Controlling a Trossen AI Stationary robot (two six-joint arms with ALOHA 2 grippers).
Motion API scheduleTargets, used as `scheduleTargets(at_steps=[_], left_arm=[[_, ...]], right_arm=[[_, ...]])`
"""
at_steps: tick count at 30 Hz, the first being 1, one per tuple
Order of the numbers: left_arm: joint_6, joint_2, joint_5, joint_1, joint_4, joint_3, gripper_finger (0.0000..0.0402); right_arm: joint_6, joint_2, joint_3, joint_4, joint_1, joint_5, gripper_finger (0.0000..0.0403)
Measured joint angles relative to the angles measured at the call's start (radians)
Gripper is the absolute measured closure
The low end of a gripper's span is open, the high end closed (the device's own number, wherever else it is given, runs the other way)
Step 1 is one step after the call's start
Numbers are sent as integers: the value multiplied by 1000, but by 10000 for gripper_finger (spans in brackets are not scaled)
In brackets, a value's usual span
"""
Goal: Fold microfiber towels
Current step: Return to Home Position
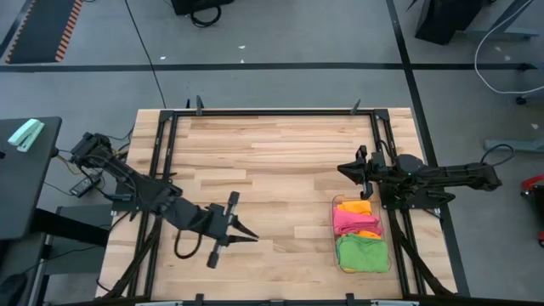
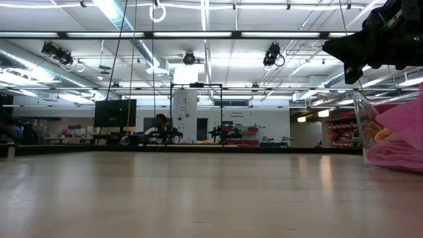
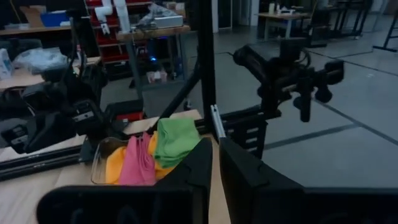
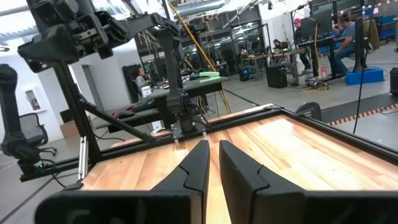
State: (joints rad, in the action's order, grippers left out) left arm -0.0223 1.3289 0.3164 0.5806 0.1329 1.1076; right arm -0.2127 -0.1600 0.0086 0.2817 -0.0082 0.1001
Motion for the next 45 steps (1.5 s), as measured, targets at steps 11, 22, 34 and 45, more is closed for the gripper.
scheduleTargets(at_steps=[11, 22, 34, 45], left_arm=[[-123, -281, -9, 177, 279, -334, 373], [-64, -516, -8, 200, 646, -748, 363], [-46, -562, -75, 196, 916, -968, 368], [91, -741, -171, 198, 899, -1099, 369]], right_arm=[[0, 0, 0, 0, 0, 0, 359], [0, 0, 0, -2, 0, 0, 359], [0, 0, 0, -3, 0, 0, 359], [0, 0, 0, -3, 0, 0, 359]])
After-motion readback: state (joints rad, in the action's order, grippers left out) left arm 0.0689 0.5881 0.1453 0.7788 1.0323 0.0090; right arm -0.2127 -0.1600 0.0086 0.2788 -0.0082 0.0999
